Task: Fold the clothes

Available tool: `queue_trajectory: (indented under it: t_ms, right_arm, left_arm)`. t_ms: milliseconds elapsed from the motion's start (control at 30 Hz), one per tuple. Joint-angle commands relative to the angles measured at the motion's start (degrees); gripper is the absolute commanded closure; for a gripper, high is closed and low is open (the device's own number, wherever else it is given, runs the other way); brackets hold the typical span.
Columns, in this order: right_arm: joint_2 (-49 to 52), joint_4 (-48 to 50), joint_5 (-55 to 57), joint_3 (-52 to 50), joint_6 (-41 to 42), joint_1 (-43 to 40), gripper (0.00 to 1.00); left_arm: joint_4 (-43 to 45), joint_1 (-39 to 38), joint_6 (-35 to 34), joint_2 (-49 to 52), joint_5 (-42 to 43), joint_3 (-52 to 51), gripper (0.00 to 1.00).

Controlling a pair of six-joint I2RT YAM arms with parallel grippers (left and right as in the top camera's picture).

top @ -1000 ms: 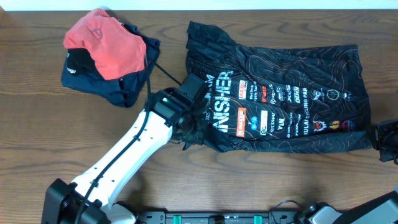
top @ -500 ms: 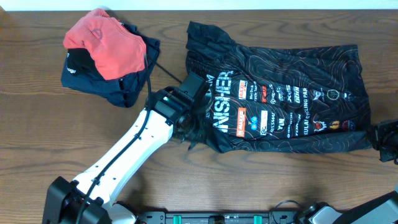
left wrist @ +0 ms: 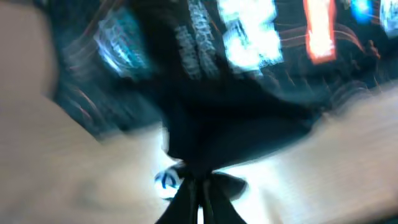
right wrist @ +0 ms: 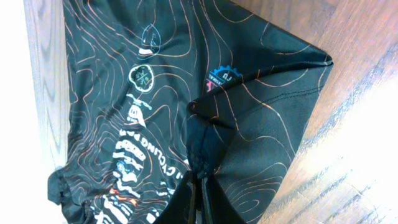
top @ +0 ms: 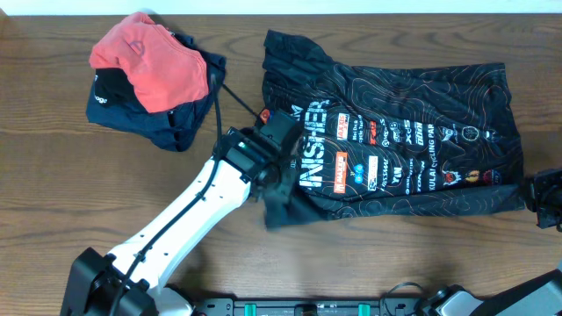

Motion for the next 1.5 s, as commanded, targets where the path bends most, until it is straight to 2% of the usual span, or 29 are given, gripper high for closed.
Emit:
queue_trajectory:
  t_ms: [0,100,133,167,233,267,367,467,600,800,1033,1133,1233,1300,1333,1367,1467]
  right_arm:
    - [-0.2,0.1,0.2,0.6,-0.4,0.5,0.96]
    - [-0.2,0.1,0.2,0.6,-0.4,0.5,0.96]
    - [-0.2,0.1,0.2,0.6,-0.4,0.5,0.96]
    - [-0.2,0.1,0.2,0.6,-0.4,0.5,0.96]
    - [-0.2,0.0,0.2,0.6,-0.4,0.5,0.96]
    - [-0.2,-0.1,0.2,0.6,-0.4,0.5,0.96]
    - [-0.2,0.0,0.2,0.6,-0.4,0.5,0.96]
    - [-0.2,0.1,0.2,0.6,-0.4,0.5,0.96]
    - [-0.2,0.0,0.4,0.5,-0.5,0.5,0.96]
    - [-0.2,-0.1,0.4,0.5,-1.1,0.5,0.95]
    - [-0.2,-0.1,0.4,0.5,-1.1,0.5,0.96]
    - [-0.2,-0.1,0.4,0.5,-1.1,0.5,0.95]
    - [-0.2,-0.2,0.4,0.5,-1.1,0.5,0.95]
    - [-0.2,-0.3,0.5,0.5,-1.4,0.5,0.95]
    - [-0.2,-0.3,0.5,0.5,-1.6,0.5,0.95]
    - [-0.2,-0.4,0.7,0.5,-2.1,0.5,0.95]
    - [-0.1,-1.6,5.4,0.4,-2.3,1.0,0.93]
  left_arm:
    - [3.5,2.4,3.1,2.9,-9.2,-1.6,0.94]
    - [5.5,4.9,3.1,6.5,-9.1,-1.6,0.92]
    - [5.4,5.5,3.1,7.6,-8.9,-1.6,0.86]
    - [4.7,6.1,3.1,8.5,-8.3,-1.6,0.71]
    - [2.0,7.0,3.1,9.6,-5.8,-1.6,0.47]
    - [0.5,7.3,3.1,9.7,-4.6,-1.6,0.4]
    - [-4.2,7.6,2.6,9.4,-1.1,-1.6,0.35]
    - [-7.5,7.5,2.4,9.3,5.6,-1.6,0.35]
    - [-7.1,5.8,2.4,9.4,14.6,-2.3,0.37]
    - [2.1,1.9,-2.1,9.4,14.6,-10.1,0.4]
    - [10.4,1.6,-5.4,9.4,14.7,-18.1,0.41]
    - [12.0,1.6,-5.6,9.4,14.7,-18.5,0.52]
    - [12.8,1.6,-6.7,9.4,14.7,-18.5,0.67]
    - [13.0,1.6,-7.1,9.4,14.7,-18.5,0.73]
    - [12.9,1.6,-7.3,9.4,14.7,-18.5,0.79]
    - [12.7,1.6,-7.4,9.4,14.8,-18.5,0.91]
    - [11.3,1.6,-7.9,9.1,16.3,-18.1,0.94]
